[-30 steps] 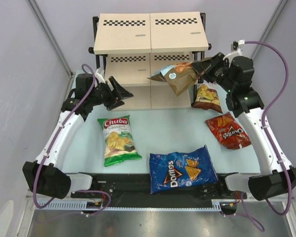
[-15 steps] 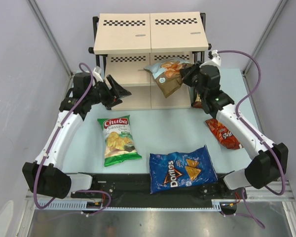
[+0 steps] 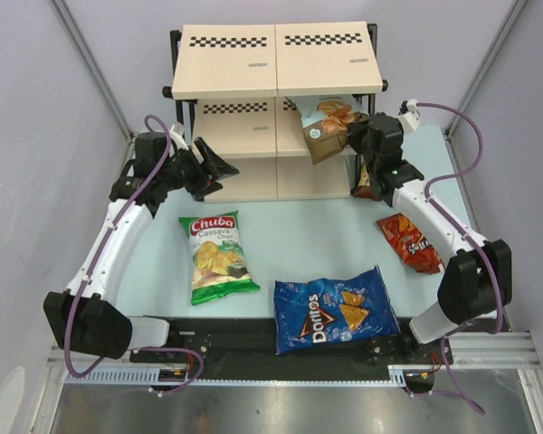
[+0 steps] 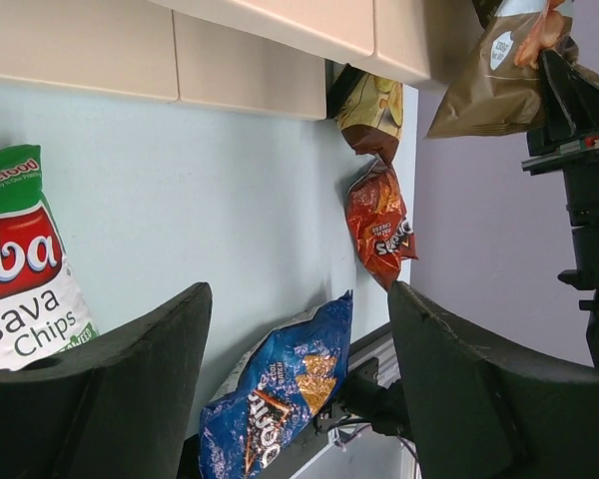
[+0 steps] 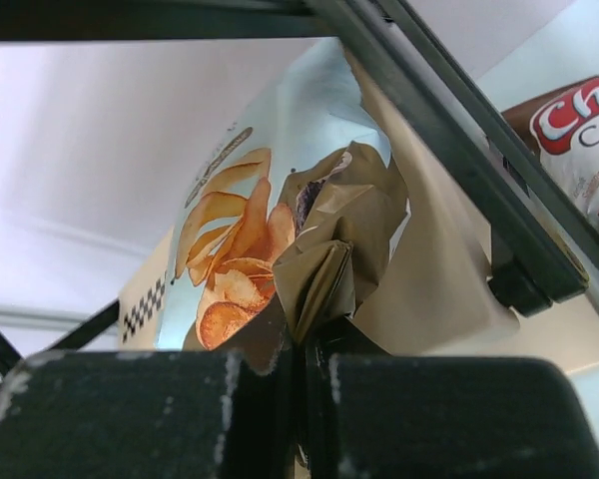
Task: Place and organize the chips bags onto the shelf
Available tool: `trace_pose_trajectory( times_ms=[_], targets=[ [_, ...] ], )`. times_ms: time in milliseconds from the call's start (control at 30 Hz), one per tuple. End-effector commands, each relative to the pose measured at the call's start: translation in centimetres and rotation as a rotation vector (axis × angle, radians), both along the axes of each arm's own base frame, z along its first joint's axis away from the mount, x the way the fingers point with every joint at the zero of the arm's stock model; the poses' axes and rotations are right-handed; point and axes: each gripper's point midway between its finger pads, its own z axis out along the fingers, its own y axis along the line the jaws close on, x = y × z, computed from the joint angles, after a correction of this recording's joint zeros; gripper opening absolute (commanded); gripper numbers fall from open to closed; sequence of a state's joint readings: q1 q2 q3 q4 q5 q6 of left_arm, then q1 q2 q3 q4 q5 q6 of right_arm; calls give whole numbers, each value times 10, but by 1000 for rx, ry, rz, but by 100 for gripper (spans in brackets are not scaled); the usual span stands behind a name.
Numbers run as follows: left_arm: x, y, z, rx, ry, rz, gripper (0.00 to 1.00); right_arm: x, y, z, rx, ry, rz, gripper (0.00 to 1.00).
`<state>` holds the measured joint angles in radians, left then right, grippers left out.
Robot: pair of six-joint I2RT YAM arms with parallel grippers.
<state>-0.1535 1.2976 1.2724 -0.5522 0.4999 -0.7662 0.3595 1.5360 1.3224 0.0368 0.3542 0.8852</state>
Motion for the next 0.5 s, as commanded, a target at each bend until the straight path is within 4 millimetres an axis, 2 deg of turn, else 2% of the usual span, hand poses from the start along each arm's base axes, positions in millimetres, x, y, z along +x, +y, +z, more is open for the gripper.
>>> trace_pose_trajectory(
  times_ms=[0, 67, 200, 300, 333, 367, 433, 467],
  targets=[
    [9, 3, 16, 5, -46, 3, 76, 13, 1, -4, 151, -5, -52, 0],
    [10, 4, 12, -5, -34, 8, 76, 15, 7, -17, 181, 36, -35, 0],
    [9, 8, 6, -18, -20, 22, 75, 19, 18, -28, 214, 55, -7, 0],
    [11, 12, 3, -11, -13, 31, 75, 18, 30, -26, 262, 67, 47, 1],
    [11, 12, 2, -17, -9, 27, 74, 15, 38, -26, 284, 78, 83, 9],
    [10, 13, -3, -23, 6, 33, 75, 13, 41, -23, 302, 78, 99, 37],
    [10, 16, -9, -29, 19, 45, 74, 3, 46, -19, 307, 98, 119, 62],
    [9, 16, -13, -31, 27, 47, 74, 0, 47, -19, 303, 106, 133, 66]
  ],
)
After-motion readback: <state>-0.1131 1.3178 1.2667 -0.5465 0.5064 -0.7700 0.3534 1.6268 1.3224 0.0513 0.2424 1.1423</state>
